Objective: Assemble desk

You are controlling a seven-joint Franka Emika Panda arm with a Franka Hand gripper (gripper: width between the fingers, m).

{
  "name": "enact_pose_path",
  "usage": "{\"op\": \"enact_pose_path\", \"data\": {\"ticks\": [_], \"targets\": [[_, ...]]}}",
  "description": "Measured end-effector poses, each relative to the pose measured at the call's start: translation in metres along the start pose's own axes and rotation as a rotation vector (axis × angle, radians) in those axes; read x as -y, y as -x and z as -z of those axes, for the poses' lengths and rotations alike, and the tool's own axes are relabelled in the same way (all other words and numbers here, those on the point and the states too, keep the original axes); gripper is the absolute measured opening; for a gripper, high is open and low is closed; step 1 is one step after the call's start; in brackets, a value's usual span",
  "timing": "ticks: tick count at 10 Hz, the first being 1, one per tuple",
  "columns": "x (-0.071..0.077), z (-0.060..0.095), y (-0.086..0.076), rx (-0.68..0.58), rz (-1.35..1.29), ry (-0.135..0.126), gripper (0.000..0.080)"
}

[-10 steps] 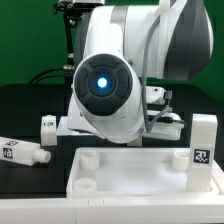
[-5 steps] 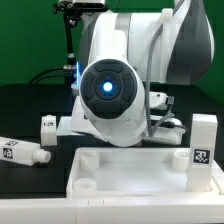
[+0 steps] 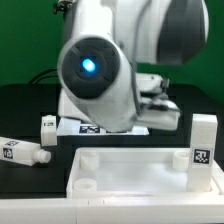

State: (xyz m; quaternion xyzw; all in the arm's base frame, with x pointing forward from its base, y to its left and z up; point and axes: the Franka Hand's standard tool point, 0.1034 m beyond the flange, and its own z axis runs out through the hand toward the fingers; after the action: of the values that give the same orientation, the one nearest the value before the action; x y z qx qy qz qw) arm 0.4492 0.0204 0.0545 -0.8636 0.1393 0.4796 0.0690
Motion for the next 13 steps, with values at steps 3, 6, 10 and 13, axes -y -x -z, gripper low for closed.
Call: {"op": "enact_pose_path", "data": {"ticks": [3, 6, 10, 13], "targets": [[-0.004, 0.09, 0.019, -0.15, 0.069, -0.001, 0.0284], [-0.003, 0.096, 0.009, -0.381, 0.114, 0.032, 0.0285], [-0.001, 0.182, 0.007, -0.858, 0.238, -0.111, 0.0285], [-0.008, 0.18, 0.002, -1.094, 0.201, -0.093, 0.0285]]}}
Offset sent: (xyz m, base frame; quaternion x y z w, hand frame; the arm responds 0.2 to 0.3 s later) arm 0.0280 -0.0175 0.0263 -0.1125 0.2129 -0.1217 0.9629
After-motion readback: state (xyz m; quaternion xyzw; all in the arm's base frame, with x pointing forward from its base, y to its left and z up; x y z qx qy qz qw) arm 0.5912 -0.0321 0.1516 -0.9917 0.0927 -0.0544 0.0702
